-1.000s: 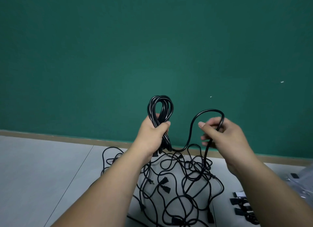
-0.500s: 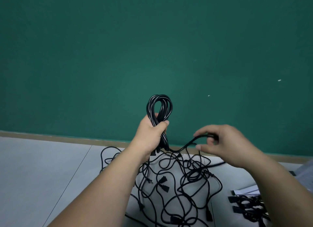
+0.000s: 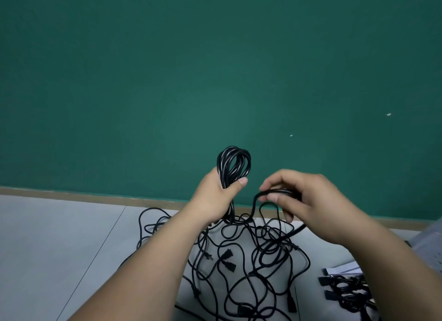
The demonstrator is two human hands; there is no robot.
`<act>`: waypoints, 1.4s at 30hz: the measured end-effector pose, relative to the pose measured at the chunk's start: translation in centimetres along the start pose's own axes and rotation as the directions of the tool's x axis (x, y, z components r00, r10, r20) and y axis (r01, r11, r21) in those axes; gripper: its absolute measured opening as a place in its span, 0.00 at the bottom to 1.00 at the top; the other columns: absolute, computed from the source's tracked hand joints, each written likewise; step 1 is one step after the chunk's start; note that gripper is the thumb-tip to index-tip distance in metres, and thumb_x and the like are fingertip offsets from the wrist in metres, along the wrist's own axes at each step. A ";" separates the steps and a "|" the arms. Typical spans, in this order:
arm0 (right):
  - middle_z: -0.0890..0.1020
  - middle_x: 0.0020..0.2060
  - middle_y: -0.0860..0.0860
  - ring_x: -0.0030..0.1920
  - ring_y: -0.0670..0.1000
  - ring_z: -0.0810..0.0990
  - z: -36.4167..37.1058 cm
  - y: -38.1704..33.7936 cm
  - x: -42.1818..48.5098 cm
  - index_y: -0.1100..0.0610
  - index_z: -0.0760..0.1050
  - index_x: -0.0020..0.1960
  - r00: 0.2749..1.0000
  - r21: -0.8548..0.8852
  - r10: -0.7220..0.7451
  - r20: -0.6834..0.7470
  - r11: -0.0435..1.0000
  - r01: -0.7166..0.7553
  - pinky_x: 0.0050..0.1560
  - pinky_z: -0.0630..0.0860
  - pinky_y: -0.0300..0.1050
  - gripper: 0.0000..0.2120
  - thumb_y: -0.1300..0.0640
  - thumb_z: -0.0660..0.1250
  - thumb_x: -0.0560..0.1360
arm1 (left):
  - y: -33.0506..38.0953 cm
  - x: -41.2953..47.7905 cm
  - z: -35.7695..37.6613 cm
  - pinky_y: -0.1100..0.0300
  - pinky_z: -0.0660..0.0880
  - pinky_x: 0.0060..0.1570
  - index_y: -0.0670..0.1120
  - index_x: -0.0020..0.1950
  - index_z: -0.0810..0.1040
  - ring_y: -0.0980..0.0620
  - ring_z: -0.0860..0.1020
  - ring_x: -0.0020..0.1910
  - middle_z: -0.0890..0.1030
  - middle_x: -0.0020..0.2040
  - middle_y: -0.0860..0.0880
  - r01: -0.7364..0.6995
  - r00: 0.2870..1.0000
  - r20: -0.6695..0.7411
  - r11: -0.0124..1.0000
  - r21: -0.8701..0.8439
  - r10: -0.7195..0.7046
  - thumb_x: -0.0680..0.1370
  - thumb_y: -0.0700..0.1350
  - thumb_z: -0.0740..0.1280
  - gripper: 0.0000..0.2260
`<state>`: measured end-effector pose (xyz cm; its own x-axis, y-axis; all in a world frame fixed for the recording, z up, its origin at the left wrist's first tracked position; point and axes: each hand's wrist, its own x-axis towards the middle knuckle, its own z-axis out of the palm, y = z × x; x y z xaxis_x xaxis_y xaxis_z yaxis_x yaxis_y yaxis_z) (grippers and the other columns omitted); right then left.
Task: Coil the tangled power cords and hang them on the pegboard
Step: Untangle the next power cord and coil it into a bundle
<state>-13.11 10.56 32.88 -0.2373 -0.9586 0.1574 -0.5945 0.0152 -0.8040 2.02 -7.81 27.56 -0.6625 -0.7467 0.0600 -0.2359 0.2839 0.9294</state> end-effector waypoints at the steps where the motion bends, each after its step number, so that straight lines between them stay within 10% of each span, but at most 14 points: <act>1: 0.89 0.50 0.44 0.30 0.52 0.78 0.0 -0.1 0.1 0.48 0.80 0.54 0.999 0.078 -0.005 -0.053 0.997 0.009 0.41 0.81 0.47 0.07 0.60 0.70 0.83 | 0.1 -0.1 0.2 0.55 0.77 0.59 0.55 0.57 0.80 0.61 0.82 0.53 0.85 0.51 0.61 -0.001 0.999 0.046 1.000 -0.017 0.002 0.81 0.55 0.72 0.08; 5: 0.89 0.47 0.47 0.29 0.52 0.73 0.0 0.0 0.2 0.47 0.79 0.53 0.971 0.158 -0.025 -0.240 0.985 0.065 0.35 0.76 0.45 0.08 0.61 0.70 0.83 | 0.9 -1.0 1.1 0.66 0.71 0.43 0.50 0.59 0.83 0.65 0.75 0.37 0.78 0.35 0.64 0.018 0.972 0.236 0.989 -0.144 0.016 0.84 0.54 0.69 0.10; 14: 0.69 0.28 0.47 0.31 0.49 0.65 0.1 1.2 1.0 0.47 0.81 0.48 0.868 0.127 0.005 -0.497 0.990 0.067 0.35 0.67 0.45 0.07 0.56 0.78 0.77 | 1.9 -2.3 2.1 0.55 0.63 0.36 0.51 0.52 0.73 0.51 0.66 0.34 0.70 0.39 0.50 0.332 0.827 0.562 0.827 -0.453 -0.024 0.83 0.60 0.67 0.14; 18: 0.70 0.26 0.50 0.28 0.47 0.65 0.5 0.3 0.8 0.46 0.81 0.48 0.812 -0.020 -0.076 -0.579 0.997 0.079 0.33 0.68 0.39 0.09 0.53 0.80 0.74 | 2.2 -2.7 2.3 0.59 0.71 0.34 0.52 0.45 0.74 0.53 0.70 0.33 0.71 0.37 0.51 0.256 0.829 0.560 0.879 -0.402 0.015 0.81 0.56 0.71 0.11; 26: 0.77 0.49 0.40 0.31 0.48 0.73 1.3 0.4 1.3 0.44 0.81 0.53 0.809 -0.270 -0.185 -0.558 0.962 0.033 0.38 0.69 0.35 0.15 0.45 0.82 0.70 | 2.2 -3.2 3.2 0.61 0.72 0.35 0.47 0.47 0.75 0.57 0.75 0.32 0.76 0.34 0.57 0.113 0.812 0.583 0.969 -0.221 0.038 0.80 0.38 0.73 0.08; 31: 0.81 0.49 0.43 0.39 0.48 0.78 0.9 1.7 1.7 0.44 0.80 0.51 0.819 -0.085 0.032 -0.572 0.992 -0.098 0.43 0.73 0.29 0.07 0.50 0.77 0.77 | 1.7 -2.8 3.0 0.60 0.69 0.32 0.49 0.45 0.75 0.55 0.71 0.29 0.72 0.32 0.53 0.200 0.881 0.470 0.941 -0.274 -0.051 0.78 0.36 0.70 0.09; 36: 0.85 0.43 0.50 0.39 0.53 0.85 0.8 2.5 1.7 0.48 0.85 0.51 0.827 0.270 0.250 -0.503 0.955 -0.125 0.42 0.87 0.52 0.03 0.55 0.75 0.80 | 1.3 -2.1 2.8 0.58 0.74 0.35 0.48 0.50 0.79 0.54 0.74 0.32 0.77 0.36 0.52 0.202 0.939 0.336 0.913 -0.356 -0.076 0.81 0.37 0.71 0.06; 42: 0.88 0.43 0.50 0.36 0.51 0.87 2.5 1.1 1.9 0.49 0.88 0.51 0.767 0.450 0.332 -0.549 0.891 -0.064 0.47 0.87 0.55 0.03 0.55 0.76 0.79 | 1.1 -2.3 3.1 0.48 0.80 0.64 0.44 0.62 0.81 0.47 0.86 0.58 0.88 0.56 0.45 0.122 0.947 0.322 0.928 -0.353 -0.002 0.83 0.40 0.72 0.09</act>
<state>-12.30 8.01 30.85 -0.8011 -0.5744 0.1682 -0.1682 -0.0536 -0.9843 1.07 -3.90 27.34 -0.8559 -0.5133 -0.0625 -0.0486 -0.0404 0.9980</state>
